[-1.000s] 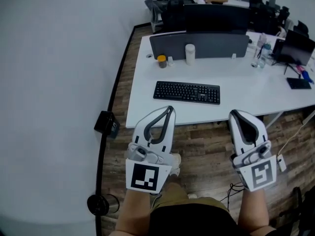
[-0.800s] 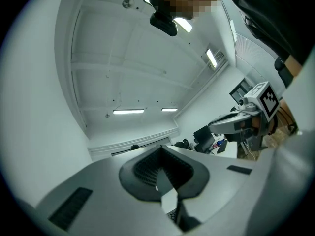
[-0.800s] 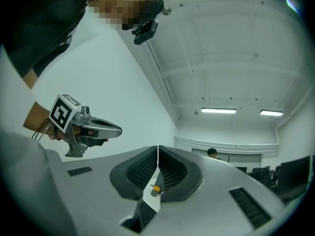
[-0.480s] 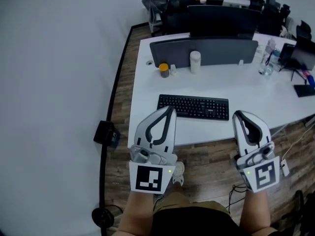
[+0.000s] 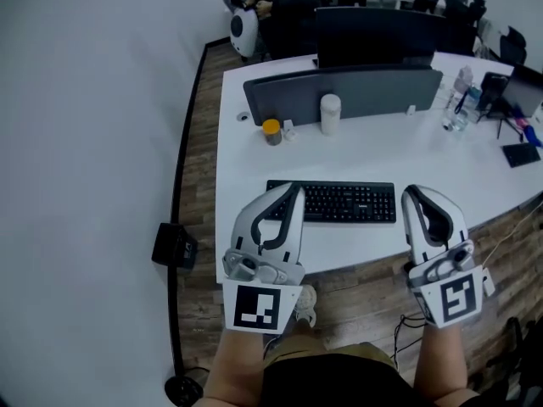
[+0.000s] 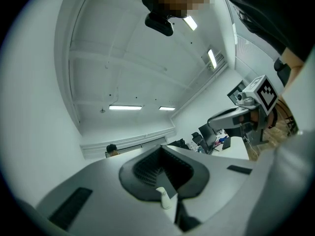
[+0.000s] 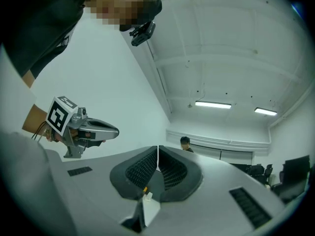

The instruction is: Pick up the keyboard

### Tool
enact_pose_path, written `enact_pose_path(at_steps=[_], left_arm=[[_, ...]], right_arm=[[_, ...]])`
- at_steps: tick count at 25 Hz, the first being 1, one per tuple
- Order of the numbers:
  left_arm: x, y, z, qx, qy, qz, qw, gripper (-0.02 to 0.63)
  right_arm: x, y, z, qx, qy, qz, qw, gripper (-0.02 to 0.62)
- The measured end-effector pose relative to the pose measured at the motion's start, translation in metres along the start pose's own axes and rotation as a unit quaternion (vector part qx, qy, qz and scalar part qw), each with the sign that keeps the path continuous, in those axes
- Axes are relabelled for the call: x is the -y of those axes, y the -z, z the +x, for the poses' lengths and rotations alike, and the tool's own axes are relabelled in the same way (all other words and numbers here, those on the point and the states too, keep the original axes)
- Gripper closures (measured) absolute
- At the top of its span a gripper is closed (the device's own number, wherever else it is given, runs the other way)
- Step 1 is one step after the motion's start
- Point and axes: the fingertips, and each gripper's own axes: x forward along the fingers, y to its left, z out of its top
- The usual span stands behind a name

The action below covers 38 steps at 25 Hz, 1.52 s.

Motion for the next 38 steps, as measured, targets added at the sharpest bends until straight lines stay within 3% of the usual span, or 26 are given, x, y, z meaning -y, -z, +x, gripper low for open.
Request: enact_pose_path(at_steps=[20, 38], left_arm=[[-0.095, 0.064, 0.092, 0.009, 0.025, 0.001, 0.9996, 0.597], [-0.097, 0.086, 0.130, 0.018, 0.044, -0.014, 0.9988, 0.597]], right_arm=[[0.024, 0.036, 0.140, -0.008, 0.031, 0.003, 0.999, 0.560], [0.047, 0.059, 0.158, -0.021, 0.057, 0.008, 0.998, 0.560]])
